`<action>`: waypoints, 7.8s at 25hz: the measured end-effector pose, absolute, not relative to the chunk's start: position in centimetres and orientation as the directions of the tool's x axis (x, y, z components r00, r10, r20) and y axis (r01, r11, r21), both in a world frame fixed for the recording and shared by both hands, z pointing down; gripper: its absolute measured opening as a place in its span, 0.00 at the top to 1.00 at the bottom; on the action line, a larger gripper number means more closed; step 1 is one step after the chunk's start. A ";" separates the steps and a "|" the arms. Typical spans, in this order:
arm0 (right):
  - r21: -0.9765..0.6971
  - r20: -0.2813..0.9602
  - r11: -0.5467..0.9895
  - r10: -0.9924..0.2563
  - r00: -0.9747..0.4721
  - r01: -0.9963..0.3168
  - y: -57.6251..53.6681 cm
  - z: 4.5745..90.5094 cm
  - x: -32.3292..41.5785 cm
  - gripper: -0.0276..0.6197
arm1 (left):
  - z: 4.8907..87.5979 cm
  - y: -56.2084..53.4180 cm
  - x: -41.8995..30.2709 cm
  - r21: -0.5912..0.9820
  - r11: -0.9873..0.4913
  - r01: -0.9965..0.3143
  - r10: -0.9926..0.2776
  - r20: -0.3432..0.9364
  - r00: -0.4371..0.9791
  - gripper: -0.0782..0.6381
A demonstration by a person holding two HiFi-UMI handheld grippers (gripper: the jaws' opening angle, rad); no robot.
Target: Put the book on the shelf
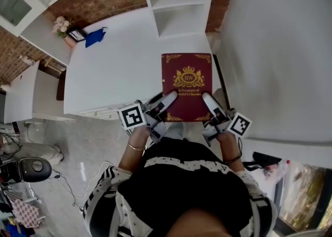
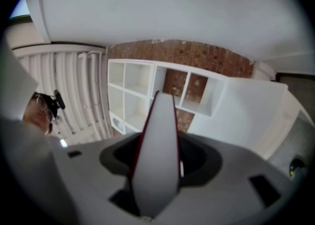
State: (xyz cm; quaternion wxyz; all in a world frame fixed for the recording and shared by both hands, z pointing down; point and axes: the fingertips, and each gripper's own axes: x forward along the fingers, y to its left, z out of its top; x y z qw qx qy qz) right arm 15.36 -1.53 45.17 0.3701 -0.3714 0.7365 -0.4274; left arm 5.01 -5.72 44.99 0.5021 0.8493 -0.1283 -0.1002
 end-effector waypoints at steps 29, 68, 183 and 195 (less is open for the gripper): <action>-0.934 -0.202 0.315 -0.853 -0.482 -0.166 -17.7 45.3 19.1 0.59 | 45.3 -21.1 8.2 0.893 -0.424 -0.151 -0.367 -0.017 0.930 0.51; -0.927 -0.187 0.317 -0.852 -0.489 -0.199 -32.3 42.7 20.8 0.59 | 42.8 -35.8 9.7 0.888 -0.452 -0.080 -0.392 -0.117 0.912 0.51; -0.971 -0.121 0.212 -0.827 -0.549 -0.107 -41.0 43.0 21.8 0.56 | 41.7 -41.5 8.4 0.904 -0.371 -0.211 -0.660 -0.097 0.745 0.52; -0.976 -0.116 0.196 -0.842 -0.527 -0.097 -41.9 42.7 22.0 0.56 | 41.4 -42.3 8.6 0.909 -0.358 -0.211 -0.674 -0.096 0.733 0.52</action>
